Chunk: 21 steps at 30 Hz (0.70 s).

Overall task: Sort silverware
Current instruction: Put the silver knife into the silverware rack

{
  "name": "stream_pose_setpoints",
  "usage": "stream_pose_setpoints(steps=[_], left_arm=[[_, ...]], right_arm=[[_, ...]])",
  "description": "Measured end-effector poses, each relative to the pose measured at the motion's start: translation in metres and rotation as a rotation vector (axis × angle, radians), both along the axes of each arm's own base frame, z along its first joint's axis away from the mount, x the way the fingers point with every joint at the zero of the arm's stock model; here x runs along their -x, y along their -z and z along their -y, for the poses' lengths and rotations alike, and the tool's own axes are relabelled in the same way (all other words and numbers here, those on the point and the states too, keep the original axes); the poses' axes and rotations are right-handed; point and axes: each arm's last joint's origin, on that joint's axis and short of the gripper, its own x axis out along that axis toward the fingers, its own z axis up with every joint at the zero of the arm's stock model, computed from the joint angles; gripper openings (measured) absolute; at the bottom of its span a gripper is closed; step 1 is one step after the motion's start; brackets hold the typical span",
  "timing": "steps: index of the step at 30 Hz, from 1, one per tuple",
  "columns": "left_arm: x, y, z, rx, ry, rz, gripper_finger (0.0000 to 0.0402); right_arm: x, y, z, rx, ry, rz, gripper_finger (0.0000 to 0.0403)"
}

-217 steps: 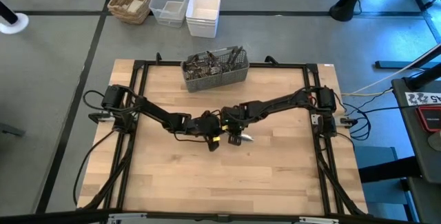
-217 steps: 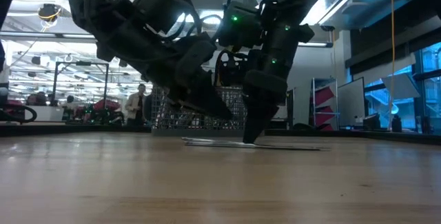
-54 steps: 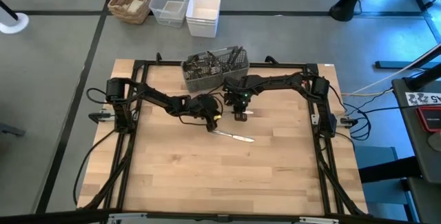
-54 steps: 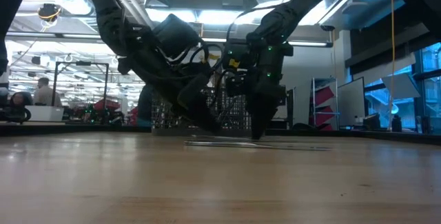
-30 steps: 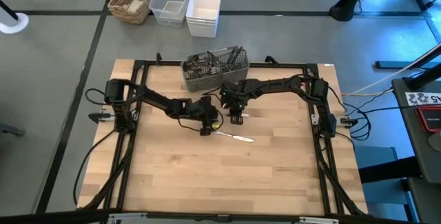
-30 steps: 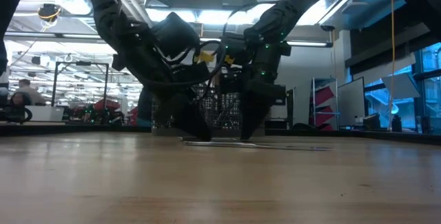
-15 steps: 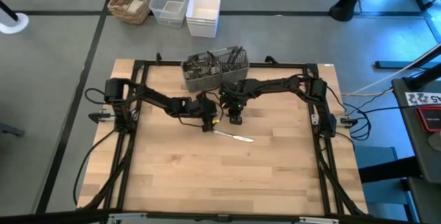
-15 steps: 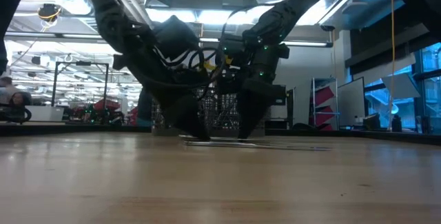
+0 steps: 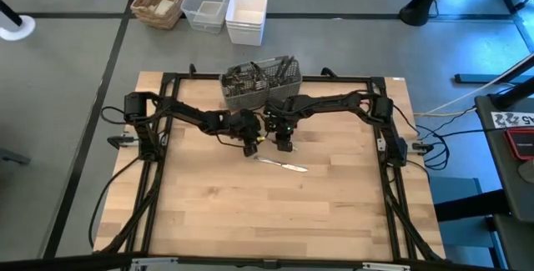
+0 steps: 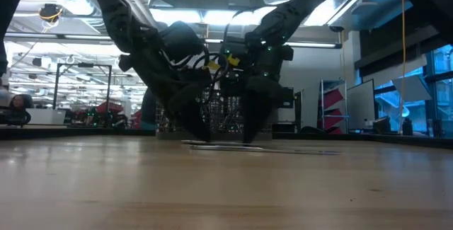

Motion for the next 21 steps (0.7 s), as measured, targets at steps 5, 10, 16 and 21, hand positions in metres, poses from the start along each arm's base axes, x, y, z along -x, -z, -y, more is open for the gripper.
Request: stream_pose_setpoints(steps=[5, 10, 16, 21], left_arm=[[0.0, 0.001, 0.0, 0.024, -0.018, 0.003, 0.0005], [0.001, 0.001, 0.0, 0.033, -0.027, 0.002, 0.0008], [0.001, 0.001, 0.001, 0.034, -0.026, 0.002, 0.0002], [0.001, 0.001, 0.001, 0.033, -0.027, 0.002, 0.0002]], right_arm=[[-0.011, -0.02, 0.0, -0.004, -0.024, 0.036, 0.0012], [-0.019, -0.043, 0.003, 0.014, -0.025, 0.055, 0.0012], [-0.011, -0.05, 0.0, 0.063, -0.014, -0.078, 0.0012], [0.001, -0.047, -0.012, 0.153, -0.024, -0.251, 0.0015]])
